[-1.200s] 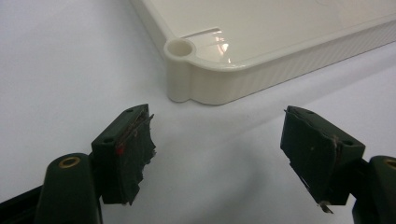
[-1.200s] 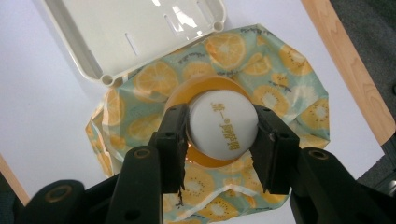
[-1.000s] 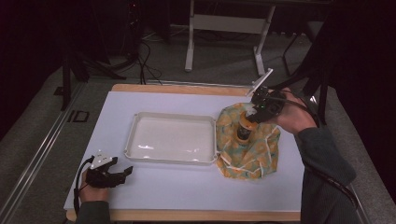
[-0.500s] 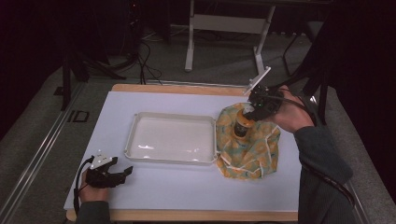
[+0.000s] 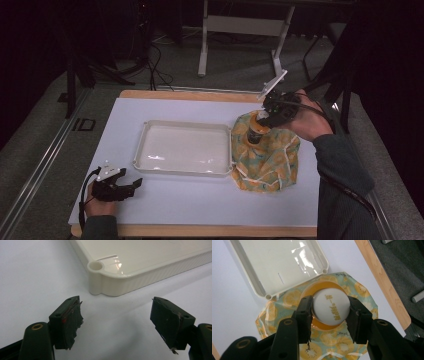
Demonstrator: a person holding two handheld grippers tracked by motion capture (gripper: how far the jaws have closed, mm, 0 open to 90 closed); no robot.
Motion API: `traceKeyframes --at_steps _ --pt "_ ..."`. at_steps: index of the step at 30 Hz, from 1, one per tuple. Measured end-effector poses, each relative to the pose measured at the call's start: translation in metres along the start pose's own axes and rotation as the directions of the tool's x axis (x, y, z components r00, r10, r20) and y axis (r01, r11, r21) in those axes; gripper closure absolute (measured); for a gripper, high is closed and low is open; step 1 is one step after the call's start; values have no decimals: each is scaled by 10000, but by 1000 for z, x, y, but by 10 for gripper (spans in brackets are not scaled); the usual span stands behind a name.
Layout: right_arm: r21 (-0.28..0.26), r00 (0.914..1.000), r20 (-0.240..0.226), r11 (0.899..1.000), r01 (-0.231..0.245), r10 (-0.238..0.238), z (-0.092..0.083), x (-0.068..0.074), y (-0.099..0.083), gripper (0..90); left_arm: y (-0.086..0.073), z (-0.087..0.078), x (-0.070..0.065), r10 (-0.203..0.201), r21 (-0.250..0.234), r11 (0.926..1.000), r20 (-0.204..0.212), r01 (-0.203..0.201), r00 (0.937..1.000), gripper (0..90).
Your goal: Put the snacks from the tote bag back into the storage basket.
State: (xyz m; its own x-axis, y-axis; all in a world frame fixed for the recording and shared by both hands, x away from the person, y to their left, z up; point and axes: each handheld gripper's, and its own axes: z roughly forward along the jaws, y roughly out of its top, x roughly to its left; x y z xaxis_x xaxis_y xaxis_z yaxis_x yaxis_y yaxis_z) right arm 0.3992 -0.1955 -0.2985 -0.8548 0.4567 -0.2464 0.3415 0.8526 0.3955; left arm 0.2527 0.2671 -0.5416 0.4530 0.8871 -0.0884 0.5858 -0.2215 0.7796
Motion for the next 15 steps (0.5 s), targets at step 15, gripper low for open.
traceKeyframes --at_steps 15 --pt "-199 9998 21 9996 197 -197 -2 3 9 588 0 0 0 1 -3 10000 12 -1 10000 252"
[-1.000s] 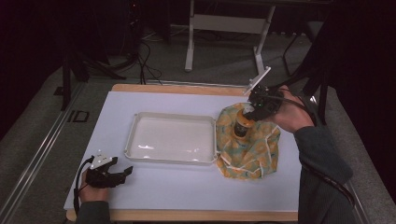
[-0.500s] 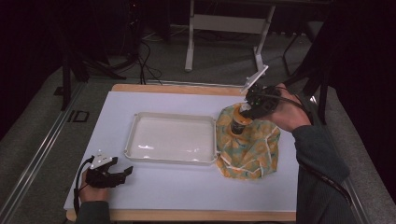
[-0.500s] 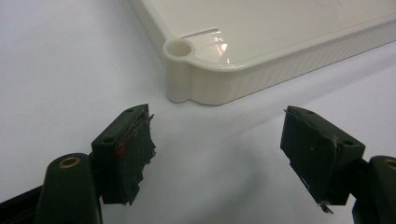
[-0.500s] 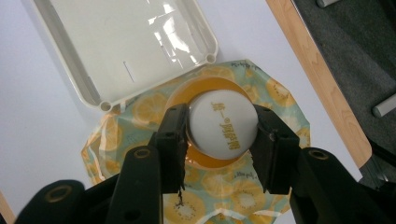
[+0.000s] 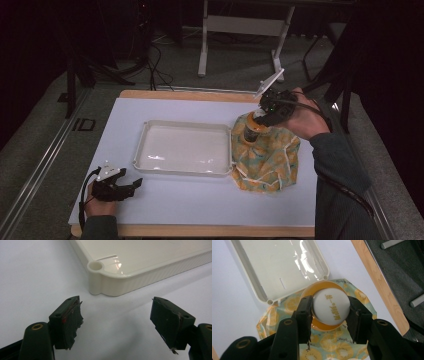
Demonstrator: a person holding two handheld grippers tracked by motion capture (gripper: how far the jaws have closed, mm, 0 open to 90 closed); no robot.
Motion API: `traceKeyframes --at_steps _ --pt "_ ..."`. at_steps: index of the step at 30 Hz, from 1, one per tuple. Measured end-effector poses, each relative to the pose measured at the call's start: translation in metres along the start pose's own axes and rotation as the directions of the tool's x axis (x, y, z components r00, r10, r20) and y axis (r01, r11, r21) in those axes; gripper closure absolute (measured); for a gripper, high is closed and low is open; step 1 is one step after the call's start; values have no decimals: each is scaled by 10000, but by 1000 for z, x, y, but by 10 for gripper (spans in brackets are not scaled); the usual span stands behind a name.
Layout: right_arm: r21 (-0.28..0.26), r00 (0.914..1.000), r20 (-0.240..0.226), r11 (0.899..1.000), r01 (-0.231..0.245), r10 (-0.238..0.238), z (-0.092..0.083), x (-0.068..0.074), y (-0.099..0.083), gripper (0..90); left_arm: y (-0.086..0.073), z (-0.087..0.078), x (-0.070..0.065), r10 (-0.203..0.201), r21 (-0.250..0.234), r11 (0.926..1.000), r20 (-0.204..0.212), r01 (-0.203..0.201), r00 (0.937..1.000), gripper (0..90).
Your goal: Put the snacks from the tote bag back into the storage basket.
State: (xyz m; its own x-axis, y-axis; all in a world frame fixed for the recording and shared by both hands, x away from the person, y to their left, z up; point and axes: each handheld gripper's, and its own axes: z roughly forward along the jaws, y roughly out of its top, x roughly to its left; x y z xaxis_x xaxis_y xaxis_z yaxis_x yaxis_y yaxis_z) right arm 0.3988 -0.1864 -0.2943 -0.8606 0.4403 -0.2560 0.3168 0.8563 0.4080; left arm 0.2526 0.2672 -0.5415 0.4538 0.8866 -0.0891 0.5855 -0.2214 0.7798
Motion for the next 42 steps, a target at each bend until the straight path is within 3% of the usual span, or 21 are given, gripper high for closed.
traceKeyframes --at_steps 42 --pt "-167 9983 -163 9983 562 -565 1 19 29 588 0 0 0 21 -6 10000 16 -21 10000 252"
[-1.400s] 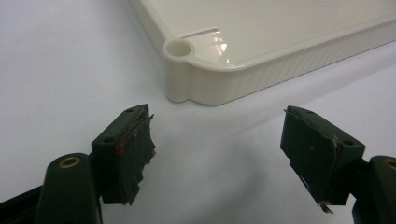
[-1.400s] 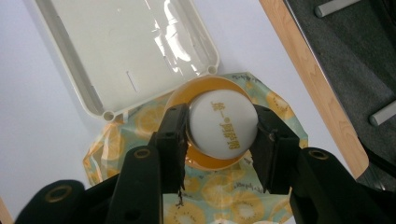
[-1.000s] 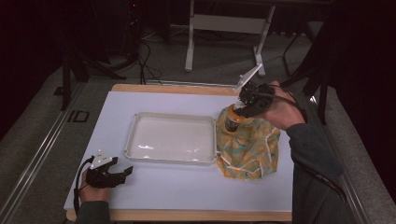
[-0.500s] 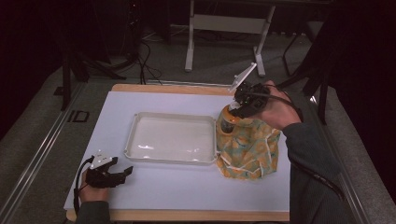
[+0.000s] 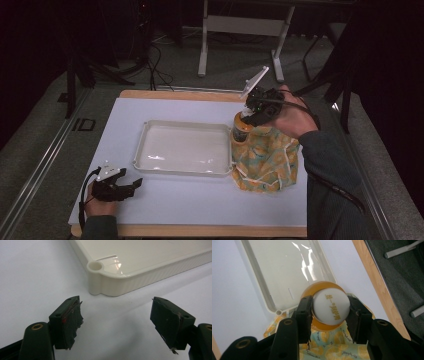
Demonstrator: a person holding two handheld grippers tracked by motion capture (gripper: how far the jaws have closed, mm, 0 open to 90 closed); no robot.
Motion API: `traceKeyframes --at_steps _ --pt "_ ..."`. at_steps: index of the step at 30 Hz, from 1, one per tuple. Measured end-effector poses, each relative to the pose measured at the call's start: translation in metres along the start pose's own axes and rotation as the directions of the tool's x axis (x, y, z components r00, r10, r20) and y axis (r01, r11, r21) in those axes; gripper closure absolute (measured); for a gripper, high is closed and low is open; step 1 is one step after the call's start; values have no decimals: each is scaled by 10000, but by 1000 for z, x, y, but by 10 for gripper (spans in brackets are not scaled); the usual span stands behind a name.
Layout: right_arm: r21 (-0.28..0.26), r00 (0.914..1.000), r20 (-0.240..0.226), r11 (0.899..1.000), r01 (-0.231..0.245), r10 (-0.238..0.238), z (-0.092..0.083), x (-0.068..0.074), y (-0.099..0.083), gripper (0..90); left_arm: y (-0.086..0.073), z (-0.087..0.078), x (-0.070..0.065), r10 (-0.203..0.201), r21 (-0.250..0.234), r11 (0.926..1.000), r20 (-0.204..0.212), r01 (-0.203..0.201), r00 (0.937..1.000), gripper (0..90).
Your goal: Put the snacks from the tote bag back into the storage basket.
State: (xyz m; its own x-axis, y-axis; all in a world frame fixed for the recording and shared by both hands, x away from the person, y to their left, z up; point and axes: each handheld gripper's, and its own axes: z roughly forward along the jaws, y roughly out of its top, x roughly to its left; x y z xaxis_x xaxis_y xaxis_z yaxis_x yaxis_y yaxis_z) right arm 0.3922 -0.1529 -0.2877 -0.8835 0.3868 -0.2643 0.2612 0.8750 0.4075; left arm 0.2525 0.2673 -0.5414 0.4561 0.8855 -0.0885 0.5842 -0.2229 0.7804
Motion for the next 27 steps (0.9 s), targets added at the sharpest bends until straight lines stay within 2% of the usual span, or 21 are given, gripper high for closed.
traceKeyframes --at_steps 27 --pt "150 9990 -265 9993 356 -351 11 12 12 588 0 -1 0 -2 -122 9999 19 3 10000 252"
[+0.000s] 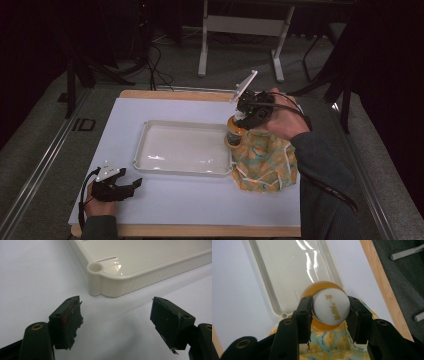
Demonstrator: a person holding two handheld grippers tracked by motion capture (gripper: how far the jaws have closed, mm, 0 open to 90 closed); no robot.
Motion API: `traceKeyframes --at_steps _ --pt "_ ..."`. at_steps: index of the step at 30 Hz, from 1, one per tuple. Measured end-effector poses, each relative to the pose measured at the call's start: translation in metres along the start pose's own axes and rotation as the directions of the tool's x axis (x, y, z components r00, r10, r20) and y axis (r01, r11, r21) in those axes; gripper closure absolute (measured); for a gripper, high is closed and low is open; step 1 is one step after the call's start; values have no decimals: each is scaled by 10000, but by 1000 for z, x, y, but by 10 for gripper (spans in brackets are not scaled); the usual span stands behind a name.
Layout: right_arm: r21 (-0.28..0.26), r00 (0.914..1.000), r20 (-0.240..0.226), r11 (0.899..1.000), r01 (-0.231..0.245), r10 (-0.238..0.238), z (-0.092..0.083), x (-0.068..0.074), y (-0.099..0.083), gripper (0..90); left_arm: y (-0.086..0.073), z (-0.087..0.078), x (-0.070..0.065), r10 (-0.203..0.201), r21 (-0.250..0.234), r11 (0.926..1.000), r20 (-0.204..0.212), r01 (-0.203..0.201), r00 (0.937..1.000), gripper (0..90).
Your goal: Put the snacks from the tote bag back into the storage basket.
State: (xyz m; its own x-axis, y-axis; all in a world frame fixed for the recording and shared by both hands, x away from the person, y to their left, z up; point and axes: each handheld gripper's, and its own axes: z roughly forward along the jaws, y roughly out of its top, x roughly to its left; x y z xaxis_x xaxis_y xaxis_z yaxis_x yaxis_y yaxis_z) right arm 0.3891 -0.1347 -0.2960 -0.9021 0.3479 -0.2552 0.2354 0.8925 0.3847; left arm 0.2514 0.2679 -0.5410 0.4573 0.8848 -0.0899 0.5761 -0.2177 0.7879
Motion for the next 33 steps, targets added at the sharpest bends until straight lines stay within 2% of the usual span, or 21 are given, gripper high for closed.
traceKeyframes --at_steps 33 --pt "25 9973 -572 9989 462 -459 20 19 12 588 0 0 -1 62 -97 9999 89 -61 9999 252"
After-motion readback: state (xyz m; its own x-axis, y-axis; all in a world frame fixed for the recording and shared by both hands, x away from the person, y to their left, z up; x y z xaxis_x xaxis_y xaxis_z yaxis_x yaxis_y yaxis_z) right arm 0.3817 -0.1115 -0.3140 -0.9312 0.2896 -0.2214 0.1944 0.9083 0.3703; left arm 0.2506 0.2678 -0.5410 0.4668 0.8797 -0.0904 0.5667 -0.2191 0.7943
